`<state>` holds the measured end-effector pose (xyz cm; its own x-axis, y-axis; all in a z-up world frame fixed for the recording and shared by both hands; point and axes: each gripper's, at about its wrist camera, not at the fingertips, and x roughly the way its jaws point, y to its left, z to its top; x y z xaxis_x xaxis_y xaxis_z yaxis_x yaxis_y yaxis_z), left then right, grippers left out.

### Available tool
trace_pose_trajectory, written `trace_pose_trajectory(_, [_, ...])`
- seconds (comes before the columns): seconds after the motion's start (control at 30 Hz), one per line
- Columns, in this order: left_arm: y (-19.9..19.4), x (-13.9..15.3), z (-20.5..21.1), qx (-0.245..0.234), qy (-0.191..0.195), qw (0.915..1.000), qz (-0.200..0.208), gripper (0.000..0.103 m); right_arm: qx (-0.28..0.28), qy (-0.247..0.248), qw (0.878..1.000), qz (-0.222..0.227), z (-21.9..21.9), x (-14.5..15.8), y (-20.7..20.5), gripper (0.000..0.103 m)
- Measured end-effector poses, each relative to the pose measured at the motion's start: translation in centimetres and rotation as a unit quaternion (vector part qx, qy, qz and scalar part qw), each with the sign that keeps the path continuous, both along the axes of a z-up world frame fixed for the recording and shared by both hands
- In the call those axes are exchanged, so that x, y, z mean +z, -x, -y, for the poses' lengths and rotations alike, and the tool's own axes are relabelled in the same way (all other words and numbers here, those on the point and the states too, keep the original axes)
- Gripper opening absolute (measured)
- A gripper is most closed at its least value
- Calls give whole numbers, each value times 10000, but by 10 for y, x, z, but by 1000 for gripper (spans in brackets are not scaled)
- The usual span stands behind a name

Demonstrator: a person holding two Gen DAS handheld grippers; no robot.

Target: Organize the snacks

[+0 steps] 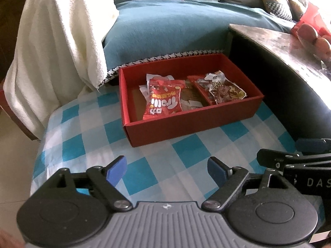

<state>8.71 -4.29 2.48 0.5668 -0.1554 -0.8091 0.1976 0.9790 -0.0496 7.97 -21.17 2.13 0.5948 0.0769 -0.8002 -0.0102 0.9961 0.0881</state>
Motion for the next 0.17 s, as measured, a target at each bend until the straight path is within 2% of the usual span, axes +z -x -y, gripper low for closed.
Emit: trace_pose_trajectory(0.17, [8, 3, -2, 4, -55, 9999, 86, 80, 3, -11, 10000, -17, 1, 0, 6, 91])
